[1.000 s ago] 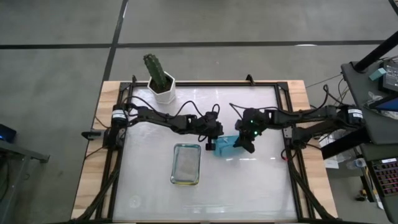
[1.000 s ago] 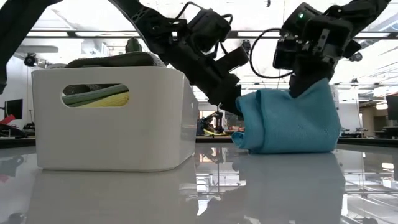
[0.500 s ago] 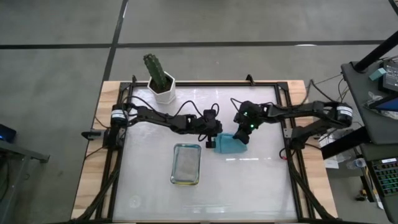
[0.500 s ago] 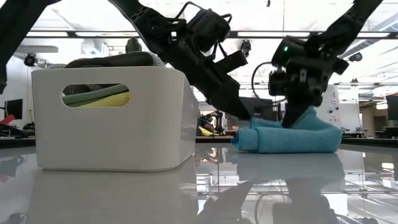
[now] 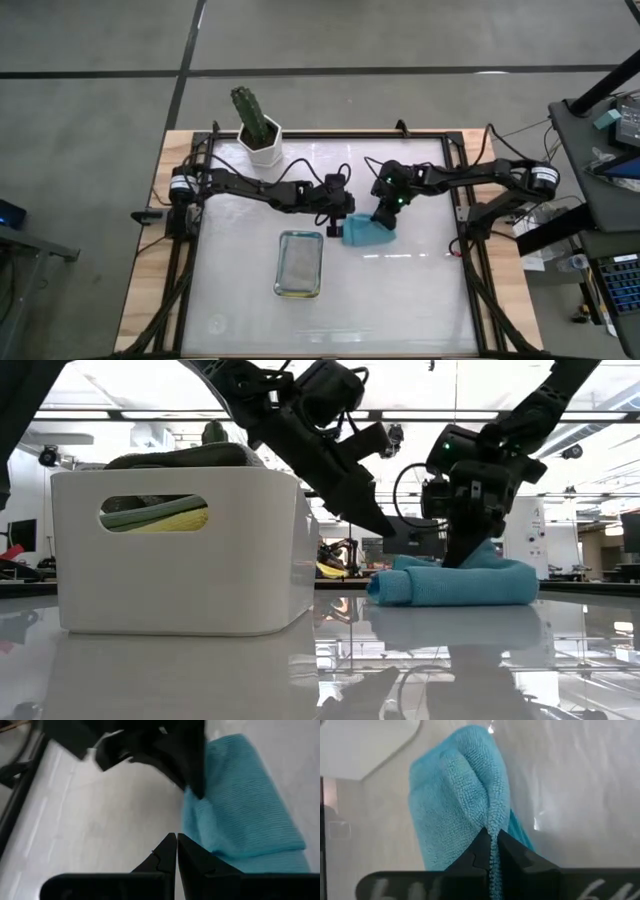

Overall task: Fold microfiber towels
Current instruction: Fold the blue microfiber towel, then put the blue microfiber towel into the bin

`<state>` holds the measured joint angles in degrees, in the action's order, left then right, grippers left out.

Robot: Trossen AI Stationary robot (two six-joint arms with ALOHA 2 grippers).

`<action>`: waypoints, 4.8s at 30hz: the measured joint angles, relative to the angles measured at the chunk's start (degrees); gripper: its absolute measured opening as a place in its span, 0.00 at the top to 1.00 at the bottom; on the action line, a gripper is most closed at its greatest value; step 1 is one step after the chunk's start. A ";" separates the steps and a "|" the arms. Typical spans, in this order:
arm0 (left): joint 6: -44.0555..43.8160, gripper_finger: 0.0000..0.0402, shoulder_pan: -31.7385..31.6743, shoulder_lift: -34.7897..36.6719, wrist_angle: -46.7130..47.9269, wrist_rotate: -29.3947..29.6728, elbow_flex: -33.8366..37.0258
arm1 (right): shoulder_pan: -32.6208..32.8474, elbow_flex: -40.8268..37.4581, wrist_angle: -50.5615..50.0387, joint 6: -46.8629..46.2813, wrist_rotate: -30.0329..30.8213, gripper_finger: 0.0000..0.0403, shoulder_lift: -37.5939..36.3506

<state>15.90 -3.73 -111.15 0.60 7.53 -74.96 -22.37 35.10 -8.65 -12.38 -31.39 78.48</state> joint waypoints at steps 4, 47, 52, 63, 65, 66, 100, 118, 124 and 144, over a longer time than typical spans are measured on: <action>0.02 1.00 0.00 -0.04 -0.11 -1.58 0.00 | -0.29 0.21 -0.03 0.89 3.11 0.97 -0.27; -4.47 1.00 -1.21 -7.29 -9.12 -4.24 -0.88 | 1.21 -1.87 -6.88 6.66 7.17 0.88 -17.68; -5.16 1.00 -1.95 -7.99 -9.32 -4.22 -1.46 | 4.29 -3.71 -6.02 6.39 15.67 0.96 -15.33; -7.89 1.00 -3.61 -8.09 -7.82 -4.13 -0.55 | 4.36 -6.37 0.54 6.44 22.82 0.98 -6.08; -8.10 1.00 -3.75 -8.26 -7.38 -4.16 -0.30 | 4.35 -6.37 0.84 6.79 22.86 0.98 -4.52; -8.09 1.00 -3.82 -8.71 -7.45 -4.13 -0.27 | 4.35 -6.30 0.92 7.05 22.84 0.98 -4.04; -2.14 1.00 10.16 9.90 1.99 5.24 0.48 | 20.47 -0.07 -5.17 3.25 30.96 0.64 -24.13; 0.96 1.00 18.51 19.48 7.73 7.70 4.78 | 36.28 1.39 -2.20 7.88 42.57 0.48 -15.28; 0.96 1.00 18.47 21.81 7.87 8.41 7.90 | 36.24 3.14 -4.41 8.70 43.91 0.44 -8.35; 0.91 1.00 18.85 24.71 11.19 10.60 8.74 | 35.10 5.48 -4.36 12.76 57.02 0.81 8.65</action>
<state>16.81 15.13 -86.44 11.79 18.13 -66.22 12.73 40.58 -13.01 0.38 25.63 87.13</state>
